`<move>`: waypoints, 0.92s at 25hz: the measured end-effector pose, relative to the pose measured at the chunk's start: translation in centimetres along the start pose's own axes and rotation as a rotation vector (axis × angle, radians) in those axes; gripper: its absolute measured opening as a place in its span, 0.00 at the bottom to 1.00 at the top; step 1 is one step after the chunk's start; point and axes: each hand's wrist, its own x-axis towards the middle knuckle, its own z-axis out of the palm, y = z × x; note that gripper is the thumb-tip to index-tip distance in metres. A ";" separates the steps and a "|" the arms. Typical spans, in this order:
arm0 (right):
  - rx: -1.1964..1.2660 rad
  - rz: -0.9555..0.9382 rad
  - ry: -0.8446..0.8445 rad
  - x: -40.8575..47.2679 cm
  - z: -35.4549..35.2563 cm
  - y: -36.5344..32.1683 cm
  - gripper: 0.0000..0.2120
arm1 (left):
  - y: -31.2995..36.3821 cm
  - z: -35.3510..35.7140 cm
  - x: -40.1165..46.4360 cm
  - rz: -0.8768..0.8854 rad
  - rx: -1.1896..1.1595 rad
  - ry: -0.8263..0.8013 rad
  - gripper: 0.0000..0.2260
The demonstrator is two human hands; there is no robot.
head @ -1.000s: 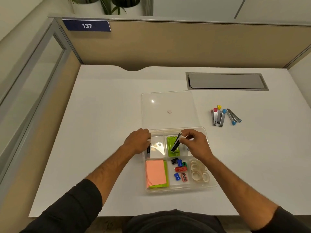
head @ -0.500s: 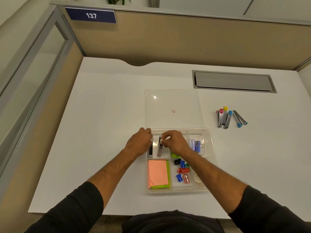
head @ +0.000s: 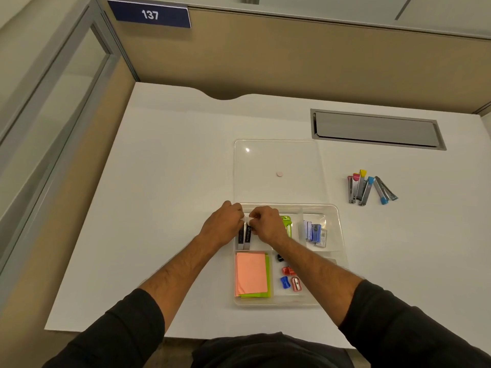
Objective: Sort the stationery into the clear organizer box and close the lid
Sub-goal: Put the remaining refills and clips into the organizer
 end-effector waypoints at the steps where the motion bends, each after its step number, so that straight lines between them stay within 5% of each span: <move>1: -0.010 0.009 -0.002 0.1 0.1 0.1 0.09 | 0.0 0.1 0.0 -0.004 -0.006 0.000 0.10; 12: -0.029 -0.042 -0.082 -0.5 -0.7 0.3 0.20 | 0.9 -0.6 -0.6 0.053 0.089 0.046 0.12; 23: 0.109 -0.165 0.094 -6.0 -9.9 2.8 0.14 | 8.0 -2.4 -2.1 0.060 -0.016 0.198 0.16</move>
